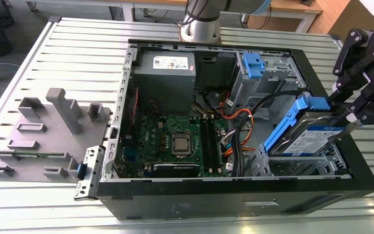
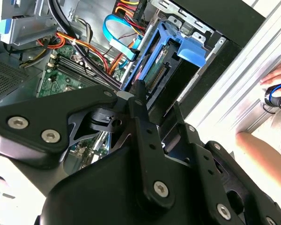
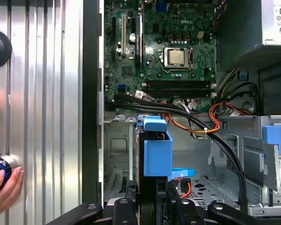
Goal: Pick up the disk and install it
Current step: 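Insert the disk into the insertion slot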
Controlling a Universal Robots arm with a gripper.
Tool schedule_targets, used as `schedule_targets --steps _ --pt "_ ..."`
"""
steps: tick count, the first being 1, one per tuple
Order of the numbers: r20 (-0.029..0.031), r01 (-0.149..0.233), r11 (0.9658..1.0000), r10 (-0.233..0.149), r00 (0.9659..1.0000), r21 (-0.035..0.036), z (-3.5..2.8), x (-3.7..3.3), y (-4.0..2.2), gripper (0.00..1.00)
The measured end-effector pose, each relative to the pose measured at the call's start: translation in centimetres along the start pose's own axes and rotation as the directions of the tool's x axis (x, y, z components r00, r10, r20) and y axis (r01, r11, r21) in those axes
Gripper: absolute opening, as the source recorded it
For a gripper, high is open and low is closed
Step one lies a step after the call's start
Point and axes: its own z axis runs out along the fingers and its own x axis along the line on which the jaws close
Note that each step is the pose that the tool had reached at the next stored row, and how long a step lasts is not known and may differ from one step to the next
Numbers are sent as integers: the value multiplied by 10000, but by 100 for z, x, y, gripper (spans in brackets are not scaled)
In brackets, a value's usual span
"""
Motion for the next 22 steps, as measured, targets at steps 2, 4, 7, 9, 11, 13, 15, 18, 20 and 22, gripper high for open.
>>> schedule_targets --steps 2,4,7,9,11,13,15,18,20,22 --pt "-1 1 10000 -1 10000 22 33 2 -1 35" --pt "0 2 10000 -2 10000 31 69 3 -2 35" --pt "-1 2 10000 -2 10000 37 124 5 -4 35" --pt "-2 2 10000 -2 10000 39 160 7 -6 35" --pt "-2 3 10000 -3 10000 40 195 9 -7 35" --pt "-1 2 10000 -2 10000 40 233 10 -8 35" --pt "-1 2 10000 -2 10000 41 269 12 -9 35" --pt "-2 2 10000 -2 10000 41 322 15 -11 35" --pt "-2 2 10000 -2 10000 41 360 16 -13 35" --pt "-1 2 10000 -2 10000 41 396 18 -14 35"
